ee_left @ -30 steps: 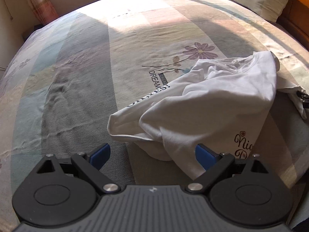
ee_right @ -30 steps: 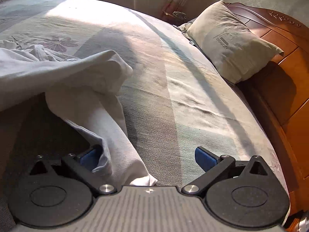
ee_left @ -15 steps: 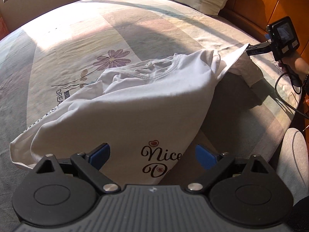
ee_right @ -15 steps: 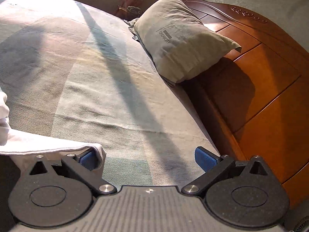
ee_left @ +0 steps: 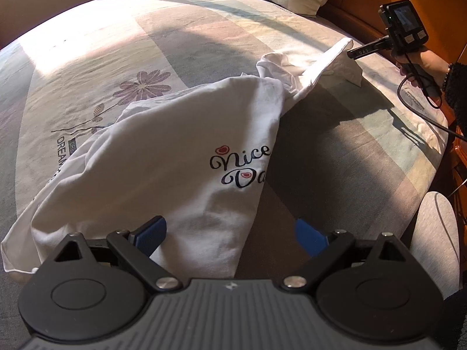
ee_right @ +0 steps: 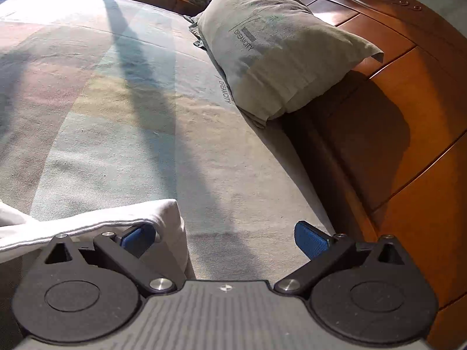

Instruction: Fold clothes

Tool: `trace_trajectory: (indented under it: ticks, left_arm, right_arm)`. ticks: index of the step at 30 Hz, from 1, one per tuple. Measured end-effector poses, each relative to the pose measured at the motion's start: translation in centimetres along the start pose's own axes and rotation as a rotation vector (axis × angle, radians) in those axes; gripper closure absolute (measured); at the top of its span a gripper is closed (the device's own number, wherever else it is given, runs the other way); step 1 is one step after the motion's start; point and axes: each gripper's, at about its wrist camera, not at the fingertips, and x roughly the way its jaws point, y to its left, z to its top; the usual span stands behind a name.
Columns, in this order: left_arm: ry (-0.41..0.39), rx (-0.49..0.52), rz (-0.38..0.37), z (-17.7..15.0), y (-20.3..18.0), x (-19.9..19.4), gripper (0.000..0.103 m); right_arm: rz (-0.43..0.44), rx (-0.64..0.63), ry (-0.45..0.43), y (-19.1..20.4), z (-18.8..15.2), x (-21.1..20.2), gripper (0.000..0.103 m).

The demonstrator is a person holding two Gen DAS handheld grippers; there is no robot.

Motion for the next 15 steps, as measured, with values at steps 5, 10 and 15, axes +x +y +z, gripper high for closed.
trace_trajectory:
  ticks: [5, 10, 15]
  left_arm:
    - [-0.009, 0.002, 0.011, -1.1, -0.5, -0.4, 0.008]
    - [-0.036, -0.029, 0.023, -3.1, -0.6, -1.5, 0.007]
    - [-0.041, -0.068, 0.078, -6.4, 0.0, -2.4, 0.007]
  right_arm:
    - [0.241, -0.008, -0.003, 1.7, -4.4, -5.2, 0.000]
    - [0.481, -0.046, -0.078, 5.0, -7.3, -12.3, 0.000]
    - [0.683, -0.088, -0.143, 10.9, -9.1, -17.9, 0.000]
